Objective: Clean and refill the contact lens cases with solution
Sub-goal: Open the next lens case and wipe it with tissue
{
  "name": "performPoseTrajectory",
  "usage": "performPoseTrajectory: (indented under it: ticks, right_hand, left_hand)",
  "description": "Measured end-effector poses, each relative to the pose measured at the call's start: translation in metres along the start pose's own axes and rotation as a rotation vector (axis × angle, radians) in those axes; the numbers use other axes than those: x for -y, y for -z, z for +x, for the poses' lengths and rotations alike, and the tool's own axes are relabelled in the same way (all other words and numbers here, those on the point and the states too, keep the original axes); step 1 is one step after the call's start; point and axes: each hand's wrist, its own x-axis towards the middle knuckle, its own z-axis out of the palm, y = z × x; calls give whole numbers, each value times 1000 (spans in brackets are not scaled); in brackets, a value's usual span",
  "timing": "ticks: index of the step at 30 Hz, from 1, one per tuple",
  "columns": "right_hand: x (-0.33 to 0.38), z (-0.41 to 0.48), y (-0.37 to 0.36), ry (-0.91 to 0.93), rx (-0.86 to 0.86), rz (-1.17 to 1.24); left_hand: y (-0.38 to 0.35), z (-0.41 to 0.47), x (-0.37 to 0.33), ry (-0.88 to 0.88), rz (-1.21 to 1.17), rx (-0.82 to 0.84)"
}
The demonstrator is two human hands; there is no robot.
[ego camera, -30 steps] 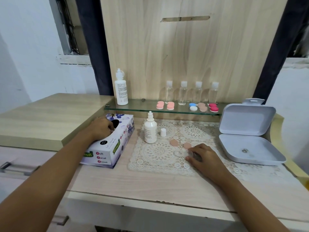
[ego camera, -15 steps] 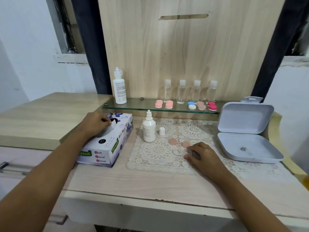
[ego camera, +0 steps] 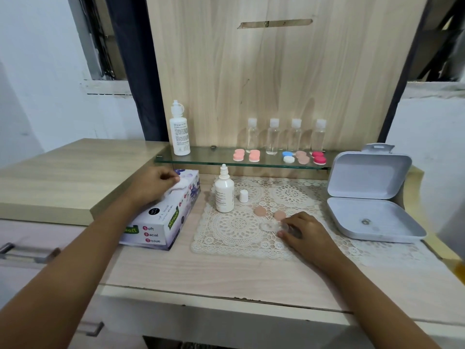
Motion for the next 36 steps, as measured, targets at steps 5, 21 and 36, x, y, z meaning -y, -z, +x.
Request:
performPoseTrajectory:
  ticks: [5, 21, 36]
  right_hand:
    - [0, 0, 0, -1, 5, 2]
    - [1, 0, 2, -10, 18, 14]
    - [1, -2, 2, -19, 23, 28]
  left_hand:
    - [-5, -8, -3, -20, 112, 20]
    - [22, -19, -63, -219, -519, -341]
    - [-102, -55, -83, -317, -285, 342]
